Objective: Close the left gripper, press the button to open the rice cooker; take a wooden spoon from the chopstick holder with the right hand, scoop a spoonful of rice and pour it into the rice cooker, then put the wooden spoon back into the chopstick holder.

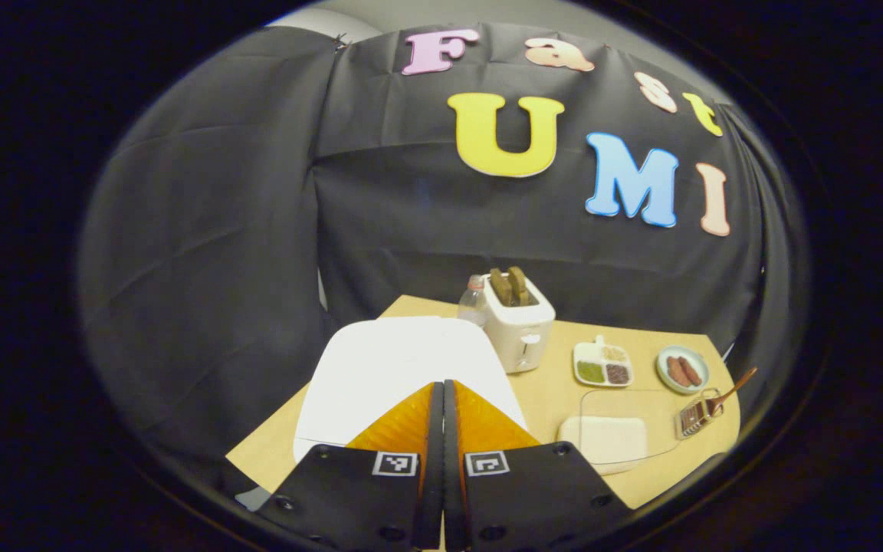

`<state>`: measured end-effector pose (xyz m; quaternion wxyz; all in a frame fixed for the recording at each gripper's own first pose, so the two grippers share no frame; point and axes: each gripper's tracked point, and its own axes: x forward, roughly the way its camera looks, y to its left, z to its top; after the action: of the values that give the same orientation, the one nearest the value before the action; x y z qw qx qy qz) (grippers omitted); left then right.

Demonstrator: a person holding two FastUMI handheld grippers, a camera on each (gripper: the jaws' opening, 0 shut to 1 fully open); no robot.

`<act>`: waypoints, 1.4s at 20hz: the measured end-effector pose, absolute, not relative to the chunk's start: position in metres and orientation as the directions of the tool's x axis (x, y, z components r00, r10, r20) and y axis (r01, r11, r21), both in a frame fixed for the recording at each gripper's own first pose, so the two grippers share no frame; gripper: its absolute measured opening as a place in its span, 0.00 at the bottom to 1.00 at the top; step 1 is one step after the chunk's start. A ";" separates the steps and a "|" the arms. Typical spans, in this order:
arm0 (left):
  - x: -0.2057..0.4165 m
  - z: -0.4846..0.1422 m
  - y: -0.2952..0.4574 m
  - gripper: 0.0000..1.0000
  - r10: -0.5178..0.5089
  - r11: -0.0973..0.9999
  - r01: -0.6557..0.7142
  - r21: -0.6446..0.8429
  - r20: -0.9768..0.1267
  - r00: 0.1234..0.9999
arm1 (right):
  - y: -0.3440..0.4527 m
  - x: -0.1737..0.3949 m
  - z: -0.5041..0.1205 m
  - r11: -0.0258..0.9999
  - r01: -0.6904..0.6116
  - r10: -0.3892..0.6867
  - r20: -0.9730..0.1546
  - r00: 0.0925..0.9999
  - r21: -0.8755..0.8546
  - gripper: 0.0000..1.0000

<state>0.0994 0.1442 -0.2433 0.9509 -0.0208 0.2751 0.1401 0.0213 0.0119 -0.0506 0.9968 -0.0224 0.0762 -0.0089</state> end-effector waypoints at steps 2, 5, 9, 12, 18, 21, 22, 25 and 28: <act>0.101 -0.263 0.154 0.09 0.282 0.953 -0.296 0.065 -0.549 0.787 | 0.015 0.022 -0.057 0.999 0.008 -0.017 -0.169 0.985 -0.054 0.99; 0.095 -0.286 0.159 0.09 0.288 0.948 -0.313 0.066 -0.601 0.746 | 0.021 0.023 -0.066 0.999 -0.003 -0.007 -0.198 0.980 -0.052 0.99; 0.095 -0.294 0.167 0.09 0.308 0.942 -0.322 0.090 -0.610 0.730 | 0.024 0.026 -0.069 0.999 -0.011 -0.001 -0.210 0.978 -0.054 0.99; 0.092 -0.295 0.166 0.09 0.319 0.940 -0.324 0.107 -0.618 0.719 | 0.026 0.028 -0.071 0.999 -0.014 0.003 -0.215 0.977 -0.052 0.99; 0.091 -0.299 0.167 0.09 0.286 0.946 -0.310 0.093 -0.692 0.663 | 0.028 0.029 -0.077 1.000 -0.017 0.014 -0.232 0.973 -0.011 0.99; 0.089 -0.296 0.169 0.09 0.275 0.948 -0.309 0.080 -0.699 0.660 | 0.025 0.028 -0.080 1.000 -0.014 0.013 -0.236 0.972 -0.002 0.99; 0.090 -0.298 0.171 0.10 0.278 0.946 -0.314 0.082 -0.704 0.653 | 0.023 0.027 -0.083 1.000 -0.009 0.009 -0.242 0.970 -0.002 0.99; 0.092 -0.296 0.172 0.10 0.303 0.942 -0.316 0.114 -0.694 0.653 | 0.024 0.029 -0.083 1.000 -0.007 0.014 -0.245 0.969 0.029 0.99; 0.109 -0.263 0.174 0.10 0.346 0.937 -0.304 0.170 -0.564 0.750 | 0.022 0.030 -0.075 1.000 -0.007 0.010 -0.205 0.979 0.015 0.94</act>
<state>0.1091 0.1735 -0.2631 0.9347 0.0335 0.3082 0.1739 0.0295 0.0223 -0.0749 0.9946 0.0072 0.1032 0.0044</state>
